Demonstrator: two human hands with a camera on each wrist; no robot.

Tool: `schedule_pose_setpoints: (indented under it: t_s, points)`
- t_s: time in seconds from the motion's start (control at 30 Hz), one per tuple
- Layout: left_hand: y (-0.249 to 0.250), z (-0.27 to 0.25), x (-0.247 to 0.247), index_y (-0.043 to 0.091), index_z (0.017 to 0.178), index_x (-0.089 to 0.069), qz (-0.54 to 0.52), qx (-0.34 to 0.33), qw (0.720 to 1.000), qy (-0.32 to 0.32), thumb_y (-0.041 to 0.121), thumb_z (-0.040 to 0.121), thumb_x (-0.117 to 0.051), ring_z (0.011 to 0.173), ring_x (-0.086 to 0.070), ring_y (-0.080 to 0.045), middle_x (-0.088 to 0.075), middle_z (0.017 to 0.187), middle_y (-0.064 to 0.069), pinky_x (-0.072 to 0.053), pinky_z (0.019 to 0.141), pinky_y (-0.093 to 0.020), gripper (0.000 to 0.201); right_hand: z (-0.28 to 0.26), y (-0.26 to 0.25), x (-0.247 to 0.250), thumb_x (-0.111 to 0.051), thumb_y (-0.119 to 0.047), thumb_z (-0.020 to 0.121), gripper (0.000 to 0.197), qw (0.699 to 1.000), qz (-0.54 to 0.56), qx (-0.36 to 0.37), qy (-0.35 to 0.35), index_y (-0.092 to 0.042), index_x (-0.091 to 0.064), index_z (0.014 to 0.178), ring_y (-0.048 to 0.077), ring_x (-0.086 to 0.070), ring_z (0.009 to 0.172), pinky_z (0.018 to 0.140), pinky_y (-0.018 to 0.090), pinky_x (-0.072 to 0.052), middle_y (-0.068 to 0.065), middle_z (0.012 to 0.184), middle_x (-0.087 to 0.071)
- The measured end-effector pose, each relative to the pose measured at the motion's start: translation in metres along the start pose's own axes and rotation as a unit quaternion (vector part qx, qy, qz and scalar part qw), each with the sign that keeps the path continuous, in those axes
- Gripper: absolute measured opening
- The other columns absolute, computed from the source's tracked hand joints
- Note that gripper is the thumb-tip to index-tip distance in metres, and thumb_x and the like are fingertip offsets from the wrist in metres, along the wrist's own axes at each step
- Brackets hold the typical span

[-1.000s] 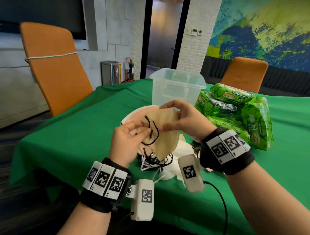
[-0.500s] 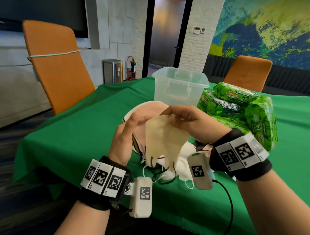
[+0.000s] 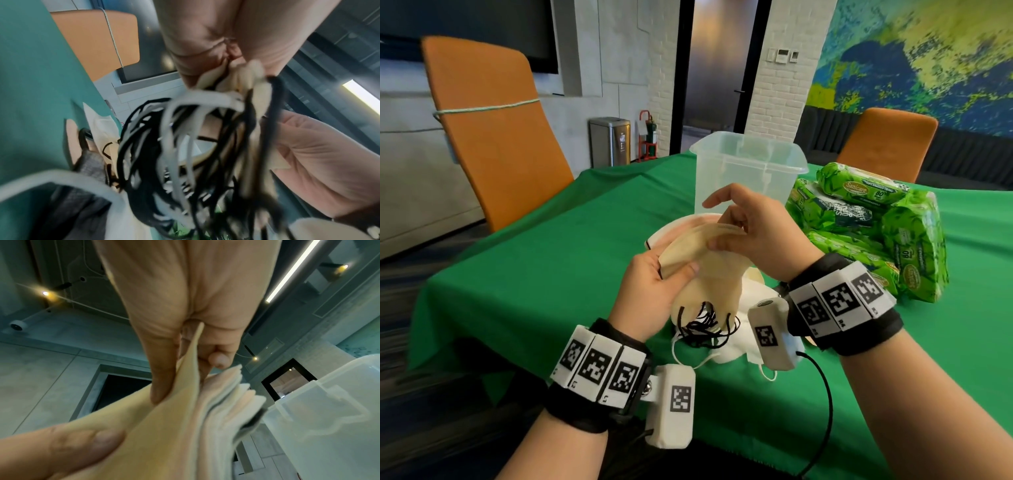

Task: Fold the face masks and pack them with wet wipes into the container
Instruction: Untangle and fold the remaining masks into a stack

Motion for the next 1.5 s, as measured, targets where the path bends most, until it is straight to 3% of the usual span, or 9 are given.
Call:
schedule_pose_setpoints:
  t_s: [0.2,0.37,0.57,0.83,1.0,1.2,1.3,1.37,1.5]
  points:
    - [0.002,0.002,0.0,0.038,0.121,-0.052,0.021,-0.046,0.999,-0.005,0.007,0.073,-0.065,0.123,-0.051,-0.008,-0.058,0.126,0.019,-0.038,0.108,-0.044,0.059,0.001,-0.003,0.0,-0.076,-0.007,0.07,0.035,0.999,-0.025,0.013,0.016,-0.011,-0.062,0.101,-0.007,-0.049,0.057,0.059,0.01,-0.035,-0.017,0.061,-0.05]
    - [0.001,0.001,-0.001,0.037,0.119,-0.051,0.021,-0.057,0.998,-0.013,0.005,0.07,-0.066,0.119,-0.053,-0.005,-0.058,0.122,0.025,-0.04,0.106,-0.043,0.06,-0.001,-0.008,0.001,-0.075,-0.01,0.071,0.031,0.998,-0.058,0.016,0.009,-0.016,-0.067,0.1,0.007,-0.048,0.065,0.067,0.022,-0.038,-0.011,0.069,-0.052]
    - [0.001,-0.001,-0.003,0.037,0.121,-0.046,0.028,-0.056,0.998,-0.016,0.008,0.069,-0.066,0.117,-0.054,-0.001,-0.058,0.119,0.03,-0.04,0.106,-0.035,0.063,-0.001,-0.009,-0.002,-0.078,-0.032,0.068,0.042,0.993,-0.115,-0.013,-0.022,-0.028,-0.063,0.106,0.022,-0.044,0.096,0.088,0.041,-0.037,0.003,0.099,-0.043]
    - [-0.004,-0.002,-0.002,0.038,0.121,-0.045,0.044,-0.067,0.997,-0.017,0.007,0.072,-0.068,0.11,-0.055,0.003,-0.055,0.121,0.026,-0.041,0.096,-0.017,0.063,0.002,-0.009,-0.003,-0.076,-0.035,0.07,0.038,0.987,-0.157,-0.025,-0.035,-0.018,-0.064,0.102,0.022,-0.039,0.104,0.08,0.032,-0.028,-0.001,0.102,-0.038]
    - [-0.003,-0.002,-0.002,0.036,0.118,-0.047,0.018,-0.06,0.998,-0.012,0.013,0.077,-0.059,0.104,-0.06,-0.007,-0.06,0.117,0.013,-0.045,0.096,-0.029,0.049,0.003,-0.009,-0.004,-0.079,-0.03,0.068,0.02,0.996,-0.081,-0.018,-0.008,-0.019,-0.063,0.07,0.026,-0.048,0.088,0.081,0.042,-0.04,0.007,0.088,-0.057]
    - [-0.003,-0.003,-0.001,0.036,0.117,-0.049,0.034,-0.054,0.998,0.003,0.022,0.082,-0.056,0.097,-0.062,-0.012,-0.065,0.111,0.004,-0.048,0.092,-0.035,0.039,0.005,-0.01,-0.003,-0.079,-0.027,0.069,0.024,0.998,-0.043,-0.036,-0.03,-0.006,-0.069,0.077,0.018,-0.048,0.071,0.063,0.023,-0.036,-0.001,0.072,-0.055]
    - [-0.004,-0.004,0.001,0.037,0.117,-0.05,0.034,-0.05,0.998,0.003,0.025,0.082,-0.058,0.092,-0.063,-0.02,-0.065,0.112,0.0,-0.05,0.09,-0.045,0.038,0.007,-0.012,-0.002,-0.077,-0.028,0.071,0.024,0.997,-0.05,-0.037,-0.044,-0.007,-0.069,0.078,0.02,-0.051,0.071,0.063,0.025,-0.038,0.007,0.073,-0.061]
    - [-0.004,-0.004,0.002,0.042,0.114,-0.052,0.029,-0.048,0.998,0.002,0.029,0.077,-0.063,0.092,-0.063,-0.024,-0.065,0.111,0.002,-0.051,0.089,-0.047,0.041,0.007,-0.008,-0.005,-0.076,-0.03,0.072,0.024,0.998,-0.042,-0.041,-0.034,-0.009,-0.068,0.077,0.021,-0.051,0.076,0.067,0.027,-0.038,0.007,0.079,-0.059]
    - [-0.007,-0.002,0.005,0.036,0.11,-0.053,0.006,-0.034,0.999,-0.002,0.016,0.074,-0.065,0.095,-0.064,-0.011,-0.066,0.104,0.009,-0.051,0.088,-0.036,0.043,0.008,0.001,-0.011,-0.075,-0.034,0.073,0.019,0.998,-0.04,-0.047,-0.015,-0.022,-0.061,0.078,0.026,-0.047,0.108,0.094,0.042,-0.038,0.007,0.111,-0.053]
Point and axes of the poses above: each hand's wrist, its own z-axis towards the middle knuckle, its own x-axis out of the back of the hand, y = z × x, the point moved 1 cm from there along z, towards the middle knuckle
